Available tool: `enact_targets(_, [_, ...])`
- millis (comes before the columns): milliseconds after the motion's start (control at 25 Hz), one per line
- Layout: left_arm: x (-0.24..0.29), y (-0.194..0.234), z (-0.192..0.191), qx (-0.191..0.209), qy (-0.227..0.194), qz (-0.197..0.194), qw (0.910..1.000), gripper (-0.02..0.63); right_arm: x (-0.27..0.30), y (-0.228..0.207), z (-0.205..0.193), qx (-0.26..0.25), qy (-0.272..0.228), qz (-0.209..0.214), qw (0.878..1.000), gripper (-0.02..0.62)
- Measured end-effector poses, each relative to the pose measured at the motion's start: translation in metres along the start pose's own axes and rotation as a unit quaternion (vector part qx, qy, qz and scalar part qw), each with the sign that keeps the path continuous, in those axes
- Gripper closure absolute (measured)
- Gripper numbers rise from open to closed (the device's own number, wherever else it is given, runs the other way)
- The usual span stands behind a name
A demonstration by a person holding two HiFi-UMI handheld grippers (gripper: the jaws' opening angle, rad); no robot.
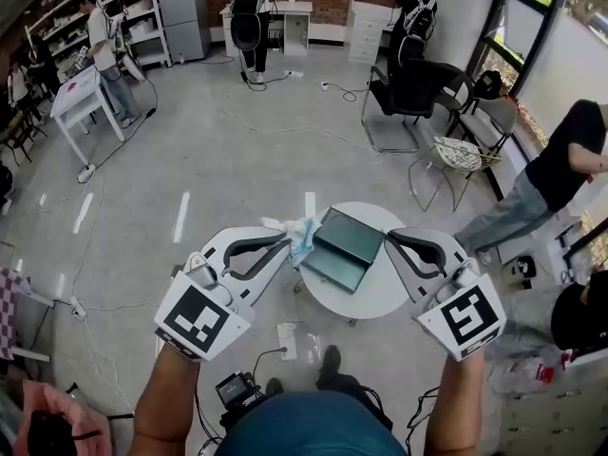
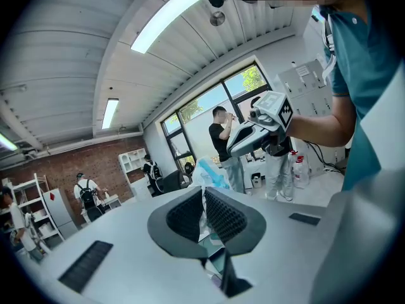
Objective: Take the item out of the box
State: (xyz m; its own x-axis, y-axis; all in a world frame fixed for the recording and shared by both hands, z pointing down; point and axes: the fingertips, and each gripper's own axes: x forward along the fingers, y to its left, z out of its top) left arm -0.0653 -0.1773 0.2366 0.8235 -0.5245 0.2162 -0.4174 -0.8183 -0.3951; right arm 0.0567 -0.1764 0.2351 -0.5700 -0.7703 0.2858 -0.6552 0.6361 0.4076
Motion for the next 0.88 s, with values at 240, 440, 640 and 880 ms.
enact_targets(240, [-0.008,0.0,0.001,0.001,0.0,0.002,1.0,0.574,-0.002,0.005,0.007,-0.004,-0.001,-0.001,1.0,0.557])
enact_targets(440, [-0.007,-0.003,-0.006,0.0,0.002,0.001,1.0,0.574,-0.002,0.01,-0.001,-0.004,0.004,-0.001,1.0,0.557])
enact_targets(640, [0.001,0.0,-0.006,-0.003,0.006,-0.002,1.0,0.574,-0.001,0.002,-0.004,0.001,0.01,0.002,1.0,0.557])
enact_targets(880, [0.003,0.001,-0.017,-0.006,0.009,-0.004,0.9999,0.574,0.007,0.006,-0.011,0.006,0.013,0.005,1.0,0.557])
